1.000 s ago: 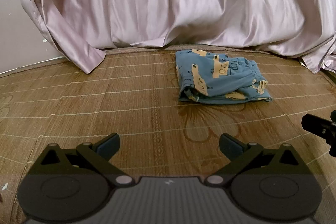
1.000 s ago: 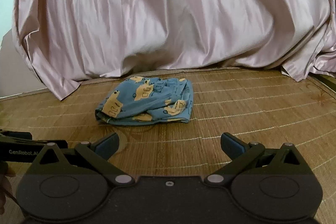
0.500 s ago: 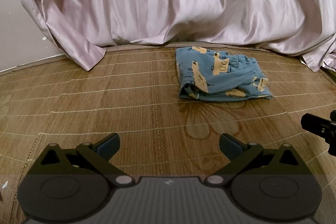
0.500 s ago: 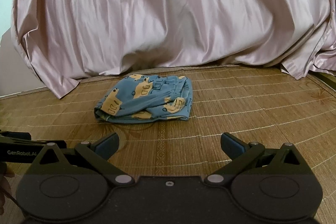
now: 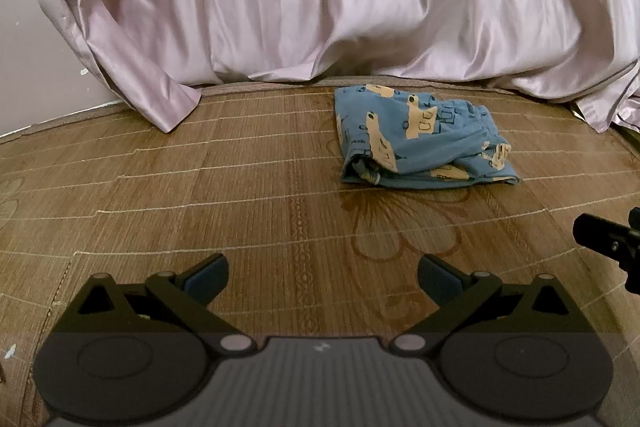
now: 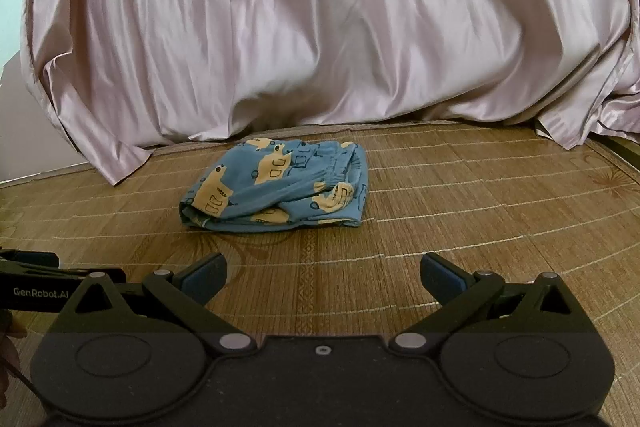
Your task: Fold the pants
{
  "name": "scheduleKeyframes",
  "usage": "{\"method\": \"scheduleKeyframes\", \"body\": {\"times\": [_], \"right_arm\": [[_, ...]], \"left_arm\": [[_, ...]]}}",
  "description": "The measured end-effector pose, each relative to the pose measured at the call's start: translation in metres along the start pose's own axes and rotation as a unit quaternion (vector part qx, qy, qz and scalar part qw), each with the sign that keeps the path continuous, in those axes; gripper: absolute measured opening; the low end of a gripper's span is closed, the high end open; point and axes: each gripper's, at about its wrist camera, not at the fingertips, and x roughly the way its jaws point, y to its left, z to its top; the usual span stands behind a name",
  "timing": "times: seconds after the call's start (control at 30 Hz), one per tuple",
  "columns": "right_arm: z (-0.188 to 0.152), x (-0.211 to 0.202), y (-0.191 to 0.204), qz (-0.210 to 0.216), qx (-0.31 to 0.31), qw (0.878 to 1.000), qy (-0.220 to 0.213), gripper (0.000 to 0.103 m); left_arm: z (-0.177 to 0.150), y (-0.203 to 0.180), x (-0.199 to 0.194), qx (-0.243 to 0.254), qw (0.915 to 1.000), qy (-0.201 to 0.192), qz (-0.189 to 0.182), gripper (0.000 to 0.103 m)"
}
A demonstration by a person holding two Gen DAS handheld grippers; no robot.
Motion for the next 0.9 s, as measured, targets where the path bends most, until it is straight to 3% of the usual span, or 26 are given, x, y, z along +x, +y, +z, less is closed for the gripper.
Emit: {"method": "scheduleKeyframes", "body": {"times": [0.9], "right_arm": [[-0.001,0.002,-0.001,-0.004,0.003,1.000,0.003,0.102]], "left_arm": [[0.013,-0.011,-0.007,0.033,0.9995,0.000,0.002,0.103]]}}
